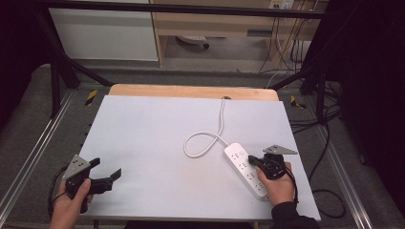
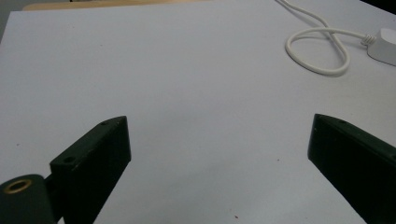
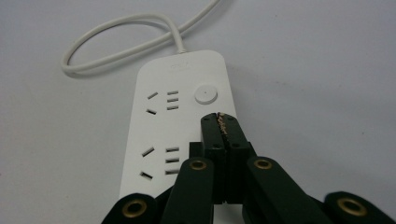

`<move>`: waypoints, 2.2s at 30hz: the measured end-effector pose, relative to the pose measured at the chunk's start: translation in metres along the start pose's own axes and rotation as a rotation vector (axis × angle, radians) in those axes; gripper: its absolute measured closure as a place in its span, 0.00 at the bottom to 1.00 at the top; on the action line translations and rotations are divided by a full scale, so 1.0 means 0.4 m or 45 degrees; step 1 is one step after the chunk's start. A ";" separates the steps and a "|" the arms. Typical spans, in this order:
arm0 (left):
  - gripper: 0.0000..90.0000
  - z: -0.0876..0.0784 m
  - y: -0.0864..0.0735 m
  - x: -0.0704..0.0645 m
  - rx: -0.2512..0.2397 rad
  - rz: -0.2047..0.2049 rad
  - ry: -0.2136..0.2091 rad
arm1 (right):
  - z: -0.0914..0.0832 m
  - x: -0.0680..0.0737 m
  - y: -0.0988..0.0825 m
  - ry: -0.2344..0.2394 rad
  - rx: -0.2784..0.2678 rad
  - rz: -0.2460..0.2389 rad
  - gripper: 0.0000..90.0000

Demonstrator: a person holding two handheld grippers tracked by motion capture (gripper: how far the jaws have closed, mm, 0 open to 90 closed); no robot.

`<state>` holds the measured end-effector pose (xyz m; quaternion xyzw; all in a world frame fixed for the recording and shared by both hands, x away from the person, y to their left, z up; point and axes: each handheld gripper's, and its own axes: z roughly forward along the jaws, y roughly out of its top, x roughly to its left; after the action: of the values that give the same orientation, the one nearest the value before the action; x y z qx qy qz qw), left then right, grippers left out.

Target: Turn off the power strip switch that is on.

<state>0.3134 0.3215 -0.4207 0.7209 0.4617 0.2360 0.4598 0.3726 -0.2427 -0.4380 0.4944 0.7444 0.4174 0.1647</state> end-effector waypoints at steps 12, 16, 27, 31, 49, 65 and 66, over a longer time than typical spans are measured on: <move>0.06 0.003 -0.001 0.002 0.007 0.000 0.001 | 0.000 0.000 0.001 -0.004 0.002 -0.006 1.00; 0.06 0.005 0.000 -0.001 0.011 0.003 -0.003 | -0.001 -0.001 0.001 0.003 0.006 0.002 1.00; 0.06 0.004 0.000 0.000 0.007 0.000 0.000 | -0.004 0.007 0.012 -0.001 0.001 -0.021 1.00; 0.06 0.005 0.000 0.001 0.009 0.002 0.000 | -0.010 0.025 0.033 0.018 -0.039 -0.054 1.00; 0.06 0.004 -0.004 0.005 0.017 -0.014 0.013 | 0.001 0.091 0.132 0.021 -0.047 -0.147 0.57; 0.06 0.003 -0.004 0.005 0.020 -0.009 0.010 | 0.010 0.099 0.206 -0.035 -0.083 -0.101 0.05; 0.06 0.003 -0.004 0.005 0.020 -0.009 0.010 | 0.008 0.100 0.207 -0.033 -0.097 -0.111 0.04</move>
<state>0.3146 0.3230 -0.4228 0.7219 0.4678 0.2336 0.4533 0.4059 -0.1927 -0.3681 0.4603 0.7466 0.4314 0.2112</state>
